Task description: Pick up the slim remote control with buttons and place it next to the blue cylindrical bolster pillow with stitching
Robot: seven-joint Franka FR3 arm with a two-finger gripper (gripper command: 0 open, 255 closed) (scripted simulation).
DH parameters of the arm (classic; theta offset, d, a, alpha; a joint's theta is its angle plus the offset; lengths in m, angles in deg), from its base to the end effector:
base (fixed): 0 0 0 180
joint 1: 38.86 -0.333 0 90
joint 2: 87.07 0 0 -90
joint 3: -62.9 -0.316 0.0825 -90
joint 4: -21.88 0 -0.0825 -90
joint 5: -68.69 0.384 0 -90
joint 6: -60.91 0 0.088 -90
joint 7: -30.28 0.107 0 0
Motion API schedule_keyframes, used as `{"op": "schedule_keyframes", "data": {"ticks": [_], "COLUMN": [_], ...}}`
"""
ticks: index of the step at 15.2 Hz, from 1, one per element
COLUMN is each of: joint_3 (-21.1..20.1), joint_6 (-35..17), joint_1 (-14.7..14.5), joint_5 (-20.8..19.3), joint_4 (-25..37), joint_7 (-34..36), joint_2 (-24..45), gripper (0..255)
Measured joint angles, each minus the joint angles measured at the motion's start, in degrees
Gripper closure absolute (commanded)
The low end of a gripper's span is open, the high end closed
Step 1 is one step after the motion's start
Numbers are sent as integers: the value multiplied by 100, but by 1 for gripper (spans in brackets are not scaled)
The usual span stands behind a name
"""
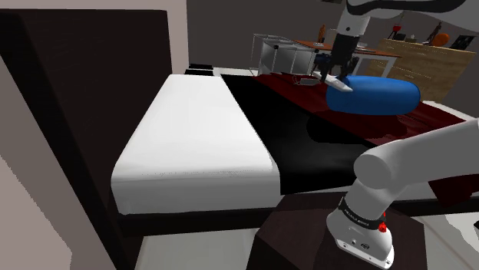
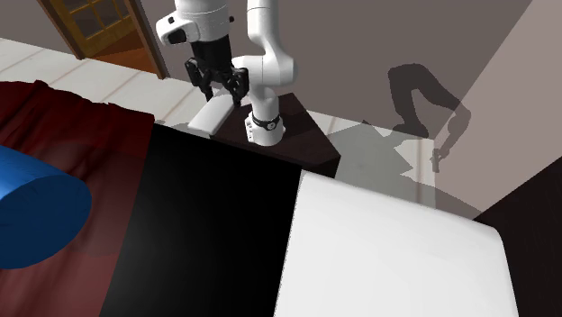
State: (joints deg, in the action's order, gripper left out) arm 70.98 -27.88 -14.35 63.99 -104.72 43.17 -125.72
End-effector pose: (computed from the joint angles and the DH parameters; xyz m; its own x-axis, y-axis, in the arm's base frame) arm 0.2734 -0.2030 0.6186 0.7208 -0.6931 0.0081 -0.6930 -0.7209 -0.0079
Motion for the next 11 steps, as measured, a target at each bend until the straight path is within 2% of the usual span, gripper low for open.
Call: {"op": "schedule_keyframes", "data": {"ticks": [5,11], "joint_3": [30,718], "joint_6": [264,218], "joint_1": [1,162], "joint_5": [-5,-316], "joint_4": [379,816], "joint_7": [-56,-847], "joint_2": [113,538], "gripper": [255,255]}}
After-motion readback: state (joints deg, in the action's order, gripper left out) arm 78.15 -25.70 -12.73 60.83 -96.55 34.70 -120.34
